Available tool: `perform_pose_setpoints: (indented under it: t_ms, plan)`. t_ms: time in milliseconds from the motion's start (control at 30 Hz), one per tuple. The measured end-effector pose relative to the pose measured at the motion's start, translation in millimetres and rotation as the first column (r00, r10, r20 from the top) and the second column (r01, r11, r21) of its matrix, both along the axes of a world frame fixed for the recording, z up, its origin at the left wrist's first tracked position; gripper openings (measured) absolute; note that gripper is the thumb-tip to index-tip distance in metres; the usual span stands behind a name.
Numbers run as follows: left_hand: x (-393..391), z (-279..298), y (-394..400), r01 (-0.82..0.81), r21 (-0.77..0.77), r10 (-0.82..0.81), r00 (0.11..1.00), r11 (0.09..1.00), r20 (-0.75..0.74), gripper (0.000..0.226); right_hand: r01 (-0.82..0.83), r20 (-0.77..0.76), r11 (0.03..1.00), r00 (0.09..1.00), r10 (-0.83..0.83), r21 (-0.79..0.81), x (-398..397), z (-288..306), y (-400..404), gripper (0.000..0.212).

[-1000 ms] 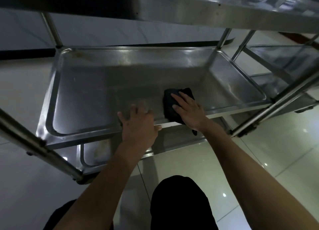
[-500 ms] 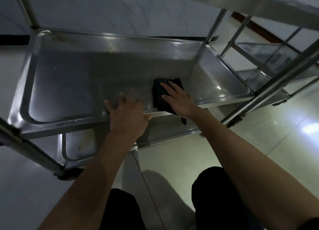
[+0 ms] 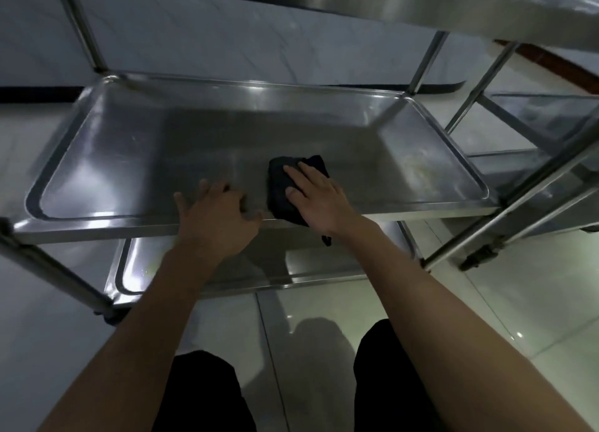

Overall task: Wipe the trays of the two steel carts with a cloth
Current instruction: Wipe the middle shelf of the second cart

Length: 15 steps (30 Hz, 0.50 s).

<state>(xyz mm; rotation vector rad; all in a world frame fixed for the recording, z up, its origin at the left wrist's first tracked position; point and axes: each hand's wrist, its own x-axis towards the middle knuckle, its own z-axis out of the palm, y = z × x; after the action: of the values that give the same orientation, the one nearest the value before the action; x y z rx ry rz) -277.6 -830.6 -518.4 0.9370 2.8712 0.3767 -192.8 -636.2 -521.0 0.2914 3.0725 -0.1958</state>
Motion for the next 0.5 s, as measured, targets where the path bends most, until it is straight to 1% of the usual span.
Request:
perform_pose_setpoints:
  t_ms: [67,100,133,200,233,333,500]
  plan:
    - [20.2,-0.2,22.6,-0.009,0.040,0.011,0.998,0.999,-0.065,0.028,0.082,-0.058,0.988,0.994,-0.090,-0.131,5.6,-0.5,16.2,0.049]
    - [31.4,-1.1,35.6,-0.008,0.072,0.014,0.996,0.997,-0.085,0.023,0.121,-0.063,0.971,0.989,-0.137,-0.205,8.9,-0.5,27.3,0.052]
    - [42.0,-2.4,49.1,-0.007,0.111,0.018,0.995,0.994,-0.099,0.020,0.116,-0.050,0.970,0.990,-0.129,-0.214,12.1,0.0,38.4,0.053]
    - [61.1,-5.0,76.6,-0.012,0.181,0.036,0.991,0.983,-0.129,0.018,0.053,-0.006,0.988,0.999,-0.054,-0.143,18.1,-3.6,62.7,0.052]
    - [68.0,-6.0,90.7,-0.015,0.197,0.044,0.988,0.980,-0.147,0.018,0.029,0.010,0.990,1.000,-0.028,-0.137,21.4,-4.5,75.8,0.052]
    - [82.6,-8.1,127.3,-0.017,0.197,0.048,0.987,0.980,-0.156,0.021,0.026,0.034,0.983,0.999,-0.020,-0.183,31.9,-6.4,109.2,0.052]
    - [97.9,-13.6,165.1,-0.122,0.162,0.153,0.968,0.979,-0.198,0.034,0.056,0.007,0.969,0.998,-0.056,-0.240,54.3,-11.7,168.4,0.055]
